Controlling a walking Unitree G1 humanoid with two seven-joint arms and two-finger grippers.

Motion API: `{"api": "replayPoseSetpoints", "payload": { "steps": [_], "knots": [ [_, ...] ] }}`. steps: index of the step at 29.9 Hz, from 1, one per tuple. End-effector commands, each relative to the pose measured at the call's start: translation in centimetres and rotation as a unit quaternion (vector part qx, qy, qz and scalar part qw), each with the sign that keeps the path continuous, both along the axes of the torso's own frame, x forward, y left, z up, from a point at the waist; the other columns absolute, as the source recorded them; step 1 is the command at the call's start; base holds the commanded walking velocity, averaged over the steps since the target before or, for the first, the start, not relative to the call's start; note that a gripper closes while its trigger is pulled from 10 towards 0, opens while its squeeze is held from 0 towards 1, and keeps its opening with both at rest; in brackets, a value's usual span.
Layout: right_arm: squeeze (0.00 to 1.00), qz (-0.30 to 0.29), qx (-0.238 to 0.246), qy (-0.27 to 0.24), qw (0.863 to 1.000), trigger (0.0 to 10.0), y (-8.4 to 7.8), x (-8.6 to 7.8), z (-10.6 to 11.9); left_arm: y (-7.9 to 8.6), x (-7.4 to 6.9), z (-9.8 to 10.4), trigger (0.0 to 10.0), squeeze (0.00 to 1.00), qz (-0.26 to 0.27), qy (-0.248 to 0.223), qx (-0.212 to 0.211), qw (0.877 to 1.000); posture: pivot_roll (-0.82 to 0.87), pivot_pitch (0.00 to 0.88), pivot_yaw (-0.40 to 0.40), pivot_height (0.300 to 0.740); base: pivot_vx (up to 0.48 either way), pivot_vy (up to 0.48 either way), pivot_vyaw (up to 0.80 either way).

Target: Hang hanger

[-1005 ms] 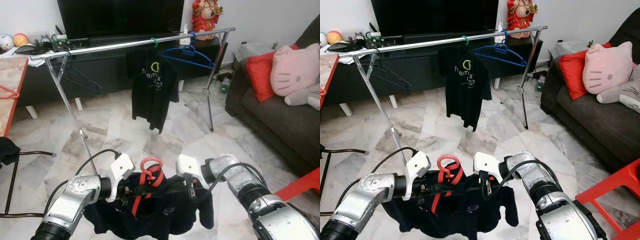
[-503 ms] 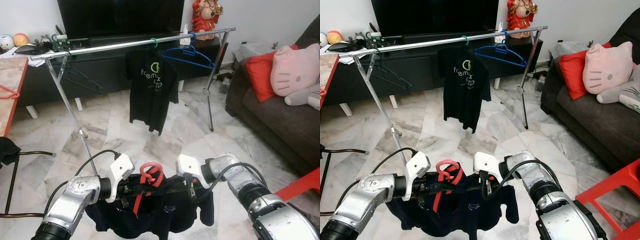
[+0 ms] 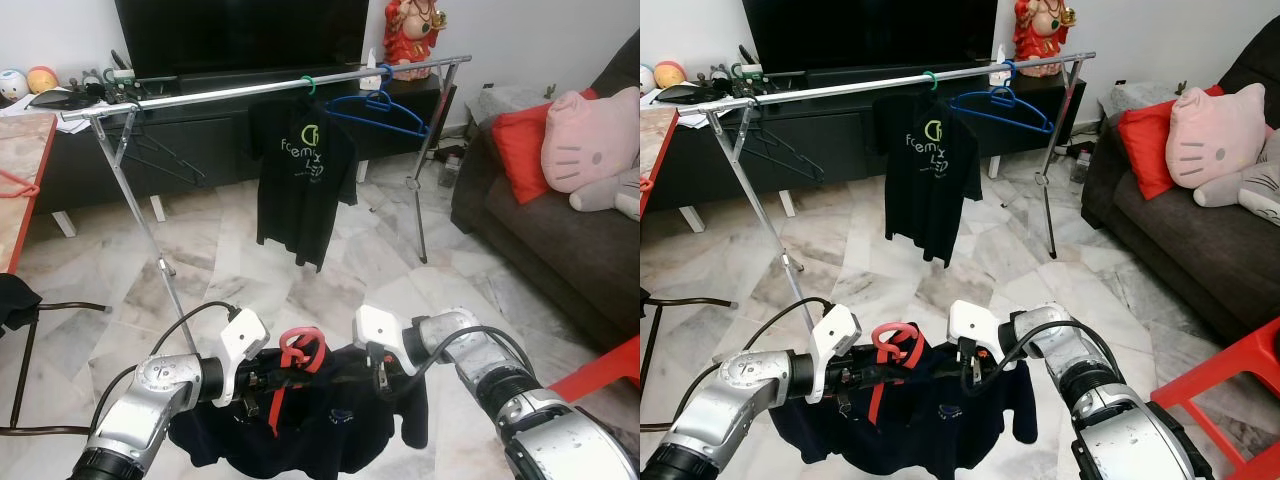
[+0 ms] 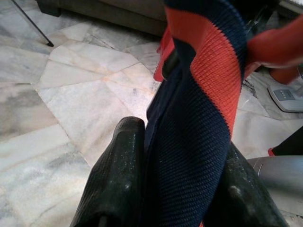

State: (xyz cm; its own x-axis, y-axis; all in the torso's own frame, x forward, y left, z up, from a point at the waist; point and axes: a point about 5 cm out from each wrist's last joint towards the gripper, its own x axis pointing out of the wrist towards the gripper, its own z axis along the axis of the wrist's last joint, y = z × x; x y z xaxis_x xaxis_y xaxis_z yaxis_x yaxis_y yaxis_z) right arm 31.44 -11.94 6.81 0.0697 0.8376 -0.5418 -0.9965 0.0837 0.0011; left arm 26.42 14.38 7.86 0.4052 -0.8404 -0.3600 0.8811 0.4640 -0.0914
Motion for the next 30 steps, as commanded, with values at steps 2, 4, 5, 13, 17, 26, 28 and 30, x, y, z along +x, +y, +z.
{"api": "replayPoseSetpoints", "payload": {
  "steps": [2, 4, 5, 13, 17, 26, 28, 30],
  "knots": [
    [1.0, -0.017, 0.006, 0.004, 1.0, 10.0, -0.5, 0.0, -0.1, 0.7, 0.2, 0.2, 0.0, 0.0, 0.023, -0.013, -0.008, 1.0, 0.03, 0.0, -0.096, 0.74, 0.0, 0.0, 0.0],
    [1.0, -0.022, 0.001, 0.005, 1.0, 10.0, -0.8, -0.1, -0.3, 1.0, 0.2, -0.2, 0.0, 0.0, 0.035, -0.008, -0.005, 0.999, 0.03, 0.0, -0.096, 0.74, 0.0, 0.0, 0.0],
    [1.0, -0.022, 0.001, 0.005, 1.0, 10.0, -0.8, -0.1, -0.3, 1.0, 0.2, -0.2, 0.0, 0.0, 0.035, -0.008, -0.005, 0.999, 0.03, 0.0, -0.096, 0.74, 0.0, 0.0, 0.0],
    [1.0, -0.063, -0.002, 0.01, 0.998, 10.0, -1.4, -0.2, -1.1, 2.3, 0.6, -1.6, 0.0, 0.0, 0.118, -0.007, 0.013, 0.993, 0.03, 0.0, -0.096, 0.74, 0.0, 0.0, 0.0],
    [1.0, -0.16, -0.007, -0.012, 0.987, 10.0, -2.4, 0.2, -1.8, 3.3, 0.6, -2.5, 0.0, 0.0, 0.18, -0.008, 0.028, 0.983, 0.04, 0.0, -0.093, 0.74, 0.0, 0.0, 0.0],
    [0.0, -0.354, -0.061, -0.04, 0.933, 10.0, -4.6, 0.5, -3.7, 3.7, 0.6, -4.4, 0.0, 0.0, 0.253, -0.01, 0.062, 0.965, 0.03, 0.0, -0.088, 0.74, 0.0, 0.0, 0.0],
    [0.0, -0.385, -0.065, -0.03, 0.92, 10.0, -4.9, 0.1, -4.4, 4.0, 0.8, -4.8, 0.3, 0.0, 0.288, -0.013, 0.076, 0.954, 0.03, 0.0, -0.088, 0.74, 0.0, 0.0, 0.0],
    [0.0, -0.447, -0.068, -0.002, 0.892, 10.0, -5.2, -0.9, -5.9, 4.3, 1.1, -5.1, 10.0, 0.0, 0.332, -0.022, 0.084, 0.939, 0.03, 0.0, -0.088, 0.74, 0.0, 0.0, 0.0]
  ]
}}
